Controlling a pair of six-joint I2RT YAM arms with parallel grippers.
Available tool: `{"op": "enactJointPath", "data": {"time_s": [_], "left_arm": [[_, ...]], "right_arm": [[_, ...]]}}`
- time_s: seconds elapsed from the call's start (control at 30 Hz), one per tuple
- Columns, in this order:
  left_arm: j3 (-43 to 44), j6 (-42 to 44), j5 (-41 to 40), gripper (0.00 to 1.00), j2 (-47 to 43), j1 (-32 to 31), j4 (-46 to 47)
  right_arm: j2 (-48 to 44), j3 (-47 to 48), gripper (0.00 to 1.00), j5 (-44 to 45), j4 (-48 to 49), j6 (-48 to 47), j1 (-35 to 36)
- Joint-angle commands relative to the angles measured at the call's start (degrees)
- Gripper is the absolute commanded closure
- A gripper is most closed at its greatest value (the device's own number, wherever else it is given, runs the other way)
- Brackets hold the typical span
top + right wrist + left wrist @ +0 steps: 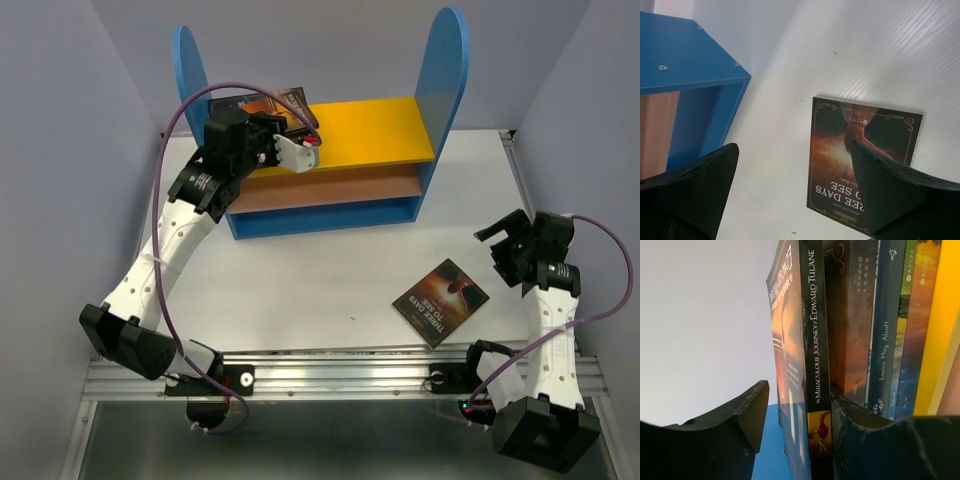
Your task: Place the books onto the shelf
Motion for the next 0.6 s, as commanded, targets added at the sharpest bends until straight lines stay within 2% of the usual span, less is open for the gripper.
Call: {"op": "enactJointPath", "data": {"time_s": [0.0,0.2,0.57], "left_arm": [[3.7,-3.0,2.7,0.42,-0.5,0.7,1.6],[5.6,-3.3,8.2,0.36,-0.6,2.2,-2.3],[4.3,-4.3,15.3,0.34,0.1,7.0,-0.3]], "right_arm": [[-0.3,0.2,0.00,0.8,0.1,0.2,-0.1],[-0.4,-0.1,0.00,1.3,0.1,0.1,-0.1],[1.2,-0.4,0.00,2.4,0.3,0.2,-0.1]]}}
